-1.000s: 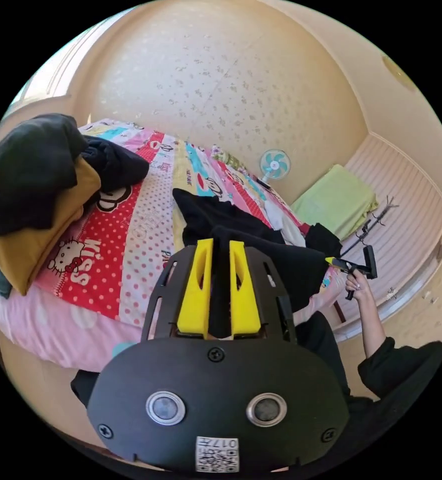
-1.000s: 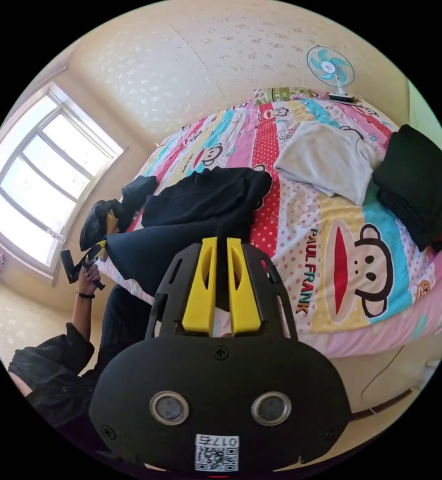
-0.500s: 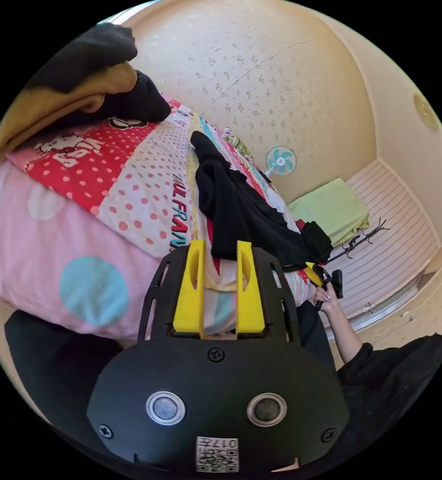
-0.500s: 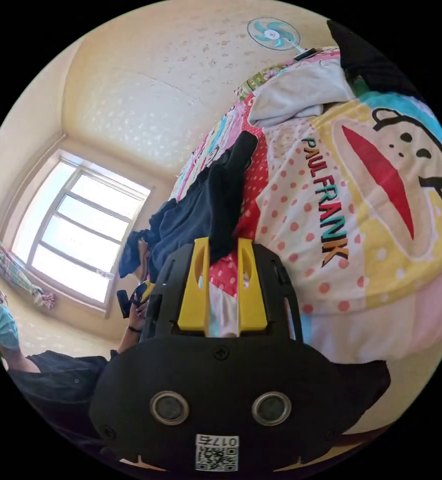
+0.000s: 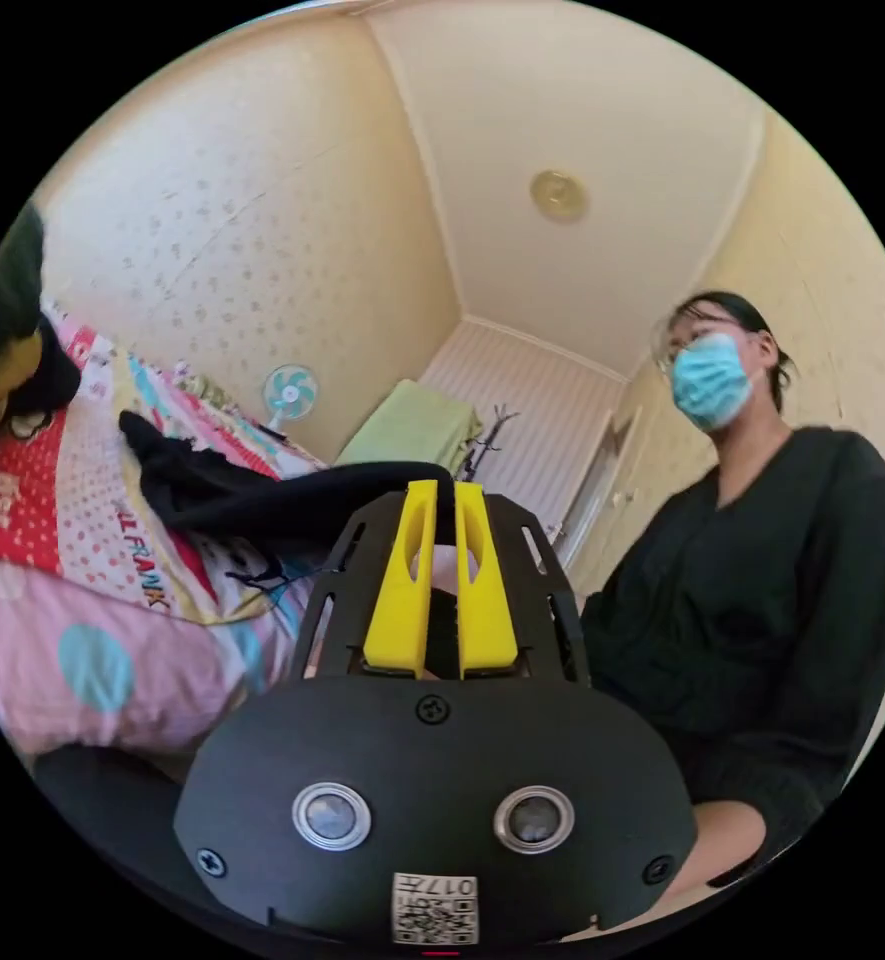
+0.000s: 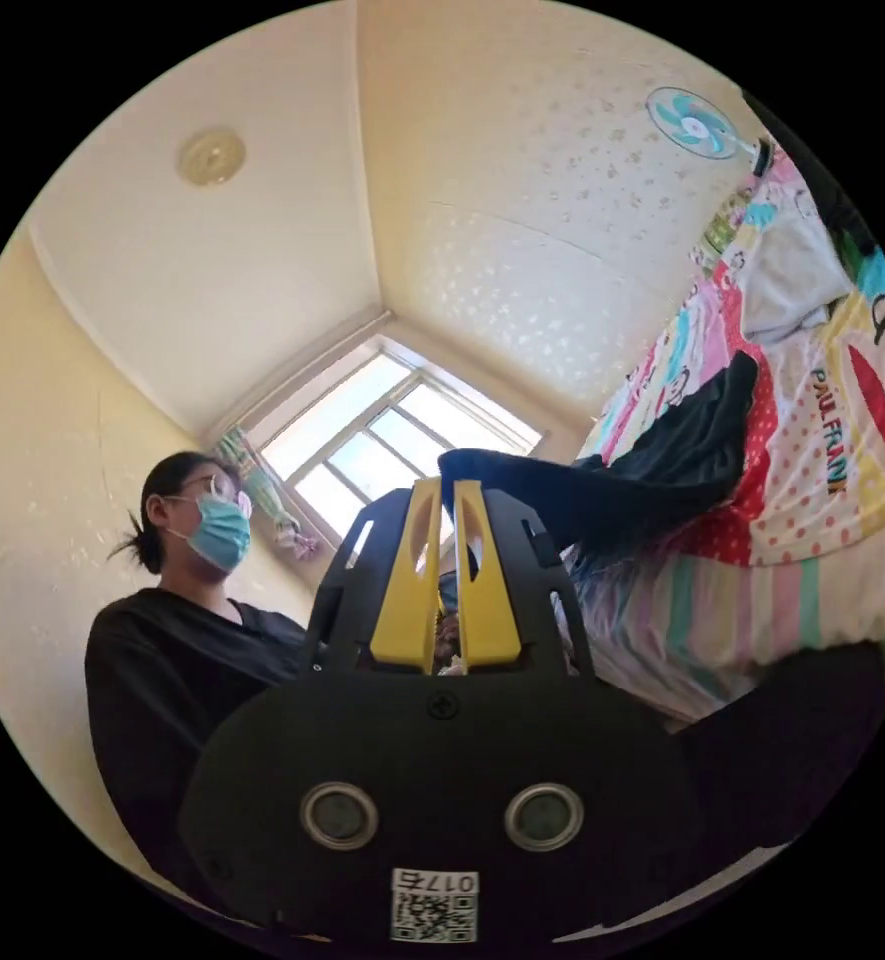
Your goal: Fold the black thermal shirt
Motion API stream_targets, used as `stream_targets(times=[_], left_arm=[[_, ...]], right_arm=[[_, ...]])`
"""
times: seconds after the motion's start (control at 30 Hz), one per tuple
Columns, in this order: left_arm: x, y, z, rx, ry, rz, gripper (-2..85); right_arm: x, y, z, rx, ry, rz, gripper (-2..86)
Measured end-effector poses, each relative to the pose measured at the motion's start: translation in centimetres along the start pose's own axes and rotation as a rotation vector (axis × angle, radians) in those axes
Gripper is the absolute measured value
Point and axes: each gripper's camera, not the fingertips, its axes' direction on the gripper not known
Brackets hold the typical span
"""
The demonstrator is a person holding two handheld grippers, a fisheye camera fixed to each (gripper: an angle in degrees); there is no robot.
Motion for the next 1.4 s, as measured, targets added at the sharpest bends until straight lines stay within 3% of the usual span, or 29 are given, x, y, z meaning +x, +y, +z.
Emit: stream_targets(times=[0.1, 0.17, 0.23, 0.33, 0.5, 0.67, 0.8, 1.07, 1.2, 1.3, 1.4], left_arm=[[4.3, 1.0, -1.8, -0.129, 0.026, 0.041, 2.7], [6.2, 1.6, -2.9, -0.109, 0.165, 0.036, 2.6], [6.7, 1.8, -3.5, -0.073, 0.186, 0.027, 2.6], [5.6, 1.0, -2.6, -0.086, 0.075, 0.012, 2.9], [-3.1, -3.9, 0.9, -0.079, 0.155, 0.012, 3.5], [-17.6, -8.1, 2.7, 0.184, -0.223, -0.337, 6.2], [-19.8, -6.4, 4.3, 0.265, -0.412, -0.403, 11.9], [-16.2, 1.4, 9.3, -0.204, -0.635, -0.449, 11.9], [-16.5, 2.5, 9.9, -0.220, -0.596, -0.514, 7.7], [-17.5, 0.7, 9.6, -0.296, -0.570, -0.567, 5.3], [-17.8, 0.2, 10.7, -0.383, -0.660, -0.608, 5.1]], right_arm=[[-4.4, 2.9, -1.9, -0.052, -0.058, -0.122, 2.6], [-4.8, 4.1, -3.2, 0.007, -0.131, -0.119, 2.6], [-4.1, 4.8, -4.0, 0.064, -0.119, -0.072, 2.6], [-0.3, 3.2, -2.6, 0.066, -0.021, 0.051, 2.6], [11.3, -8.2, 5.5, 0.006, 0.016, 0.148, 3.2], [21.1, -15.8, 13.6, -0.039, 0.343, 0.345, 5.0], [24.3, -12.5, 17.1, -0.056, 0.489, 0.435, 8.5], [21.3, -0.2, 18.3, -0.133, 0.631, 0.392, 10.4], [20.4, 2.6, 19.5, -0.178, 0.548, 0.424, 6.9], [18.7, 2.6, 20.2, -0.171, 0.662, 0.439, 4.2], [19.5, 3.6, 23.0, -0.270, 0.787, 0.482, 3.4]])
